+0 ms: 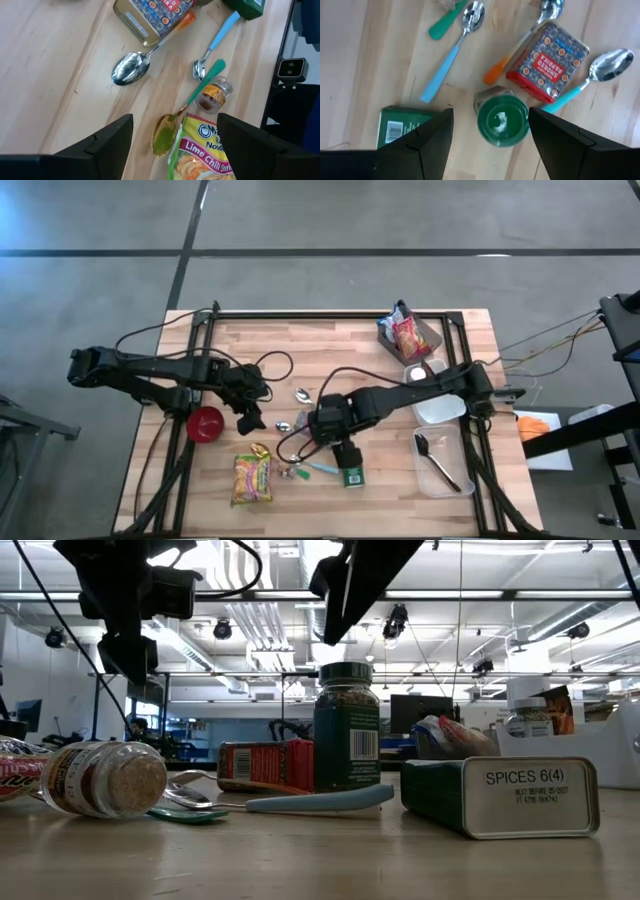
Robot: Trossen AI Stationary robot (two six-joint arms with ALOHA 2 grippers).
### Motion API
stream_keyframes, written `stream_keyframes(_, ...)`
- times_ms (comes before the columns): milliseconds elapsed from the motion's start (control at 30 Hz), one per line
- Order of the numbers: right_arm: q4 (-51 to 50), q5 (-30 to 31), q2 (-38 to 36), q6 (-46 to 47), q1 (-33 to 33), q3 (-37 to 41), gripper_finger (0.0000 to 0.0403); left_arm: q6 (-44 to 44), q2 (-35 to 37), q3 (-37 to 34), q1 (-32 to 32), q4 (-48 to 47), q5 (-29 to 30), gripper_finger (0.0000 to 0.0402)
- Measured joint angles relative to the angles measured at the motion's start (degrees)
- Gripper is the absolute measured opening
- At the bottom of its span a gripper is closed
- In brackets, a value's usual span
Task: Pick & Place Food Item
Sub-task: Put the green seasoning bottle into the white bin
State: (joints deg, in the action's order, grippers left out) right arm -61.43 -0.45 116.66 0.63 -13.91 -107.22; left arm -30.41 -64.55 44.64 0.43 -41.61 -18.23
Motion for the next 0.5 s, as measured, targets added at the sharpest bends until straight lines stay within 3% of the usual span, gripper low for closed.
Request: stream_keyframes(500,1.1,2.2,0.5,-2.2,0.3,3.9,0.0254,0.0,0.0,0.0,0.0,0.1,-1.1,0.0289)
